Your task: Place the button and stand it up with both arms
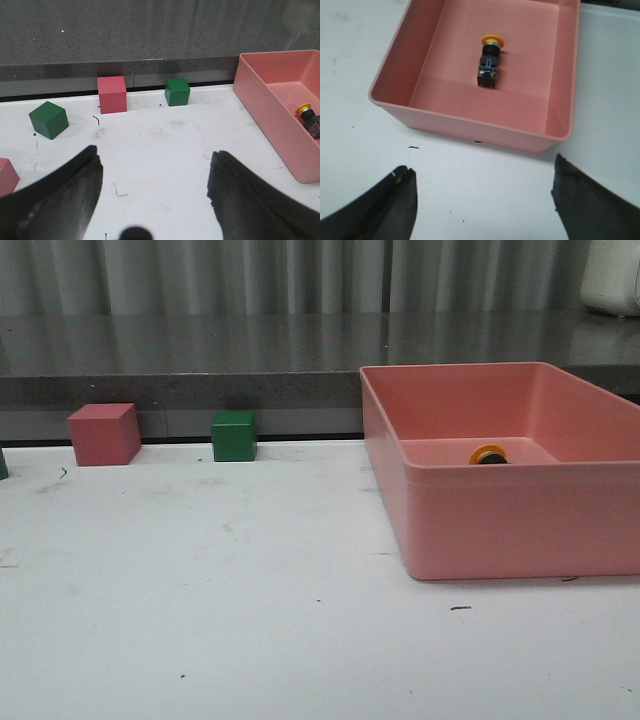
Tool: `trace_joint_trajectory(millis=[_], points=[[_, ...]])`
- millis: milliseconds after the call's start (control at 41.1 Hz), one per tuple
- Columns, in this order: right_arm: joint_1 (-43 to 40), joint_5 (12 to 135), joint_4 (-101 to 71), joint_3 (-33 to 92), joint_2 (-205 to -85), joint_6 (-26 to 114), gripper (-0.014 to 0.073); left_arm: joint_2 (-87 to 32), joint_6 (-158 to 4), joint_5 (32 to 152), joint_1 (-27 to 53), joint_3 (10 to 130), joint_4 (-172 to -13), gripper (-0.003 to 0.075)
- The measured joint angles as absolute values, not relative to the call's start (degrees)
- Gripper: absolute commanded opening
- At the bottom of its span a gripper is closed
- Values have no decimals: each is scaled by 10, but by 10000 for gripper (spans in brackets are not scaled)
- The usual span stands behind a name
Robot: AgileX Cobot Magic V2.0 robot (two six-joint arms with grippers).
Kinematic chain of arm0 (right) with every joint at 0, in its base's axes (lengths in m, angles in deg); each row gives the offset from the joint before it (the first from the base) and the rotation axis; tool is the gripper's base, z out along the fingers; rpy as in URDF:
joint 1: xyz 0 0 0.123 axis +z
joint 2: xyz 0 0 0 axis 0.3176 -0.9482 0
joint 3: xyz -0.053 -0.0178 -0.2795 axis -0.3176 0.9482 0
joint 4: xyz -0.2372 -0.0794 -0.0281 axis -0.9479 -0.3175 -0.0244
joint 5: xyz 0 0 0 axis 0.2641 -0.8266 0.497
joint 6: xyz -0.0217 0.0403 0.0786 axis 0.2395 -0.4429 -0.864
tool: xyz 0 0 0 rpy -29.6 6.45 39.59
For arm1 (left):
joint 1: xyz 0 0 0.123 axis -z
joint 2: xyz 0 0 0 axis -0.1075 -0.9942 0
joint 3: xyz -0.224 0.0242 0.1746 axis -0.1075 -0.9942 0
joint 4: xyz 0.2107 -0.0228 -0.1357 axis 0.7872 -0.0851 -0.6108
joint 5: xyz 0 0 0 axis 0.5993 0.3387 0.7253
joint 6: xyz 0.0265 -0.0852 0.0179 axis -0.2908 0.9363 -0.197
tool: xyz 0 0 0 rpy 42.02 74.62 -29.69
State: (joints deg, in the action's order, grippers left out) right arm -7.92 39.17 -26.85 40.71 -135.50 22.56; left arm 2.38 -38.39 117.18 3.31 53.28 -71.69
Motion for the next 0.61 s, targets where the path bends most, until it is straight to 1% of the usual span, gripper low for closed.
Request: trace_joint_trajectory(millis=[340, 608], points=[[-76, 350, -268, 301, -1547, 229, 569, 24, -384, 1172, 33, 533, -717, 439], [-50, 339, -271, 207, -1693, 229, 569, 24, -384, 1172, 33, 533, -717, 439]])
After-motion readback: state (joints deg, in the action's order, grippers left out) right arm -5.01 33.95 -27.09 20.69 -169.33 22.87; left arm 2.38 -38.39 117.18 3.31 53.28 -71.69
